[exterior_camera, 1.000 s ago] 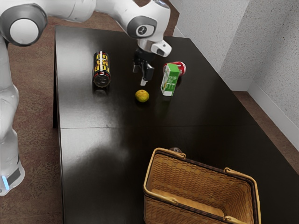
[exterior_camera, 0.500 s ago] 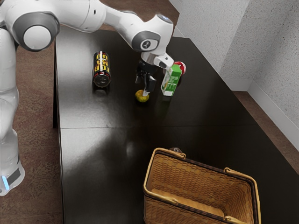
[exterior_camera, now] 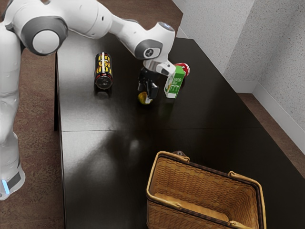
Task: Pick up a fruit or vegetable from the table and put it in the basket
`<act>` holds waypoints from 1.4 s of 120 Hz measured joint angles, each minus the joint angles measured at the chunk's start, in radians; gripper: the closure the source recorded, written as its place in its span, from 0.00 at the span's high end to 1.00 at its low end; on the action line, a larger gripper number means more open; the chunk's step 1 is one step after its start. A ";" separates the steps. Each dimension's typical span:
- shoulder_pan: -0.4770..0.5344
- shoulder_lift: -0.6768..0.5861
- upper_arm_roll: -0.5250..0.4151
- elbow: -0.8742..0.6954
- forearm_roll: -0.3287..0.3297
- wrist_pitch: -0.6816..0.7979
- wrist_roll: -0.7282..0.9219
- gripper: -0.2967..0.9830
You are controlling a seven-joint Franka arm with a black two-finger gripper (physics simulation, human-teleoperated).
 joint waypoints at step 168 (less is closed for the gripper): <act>-0.038 -0.172 -0.516 0.207 0.005 -0.171 -0.075 0.49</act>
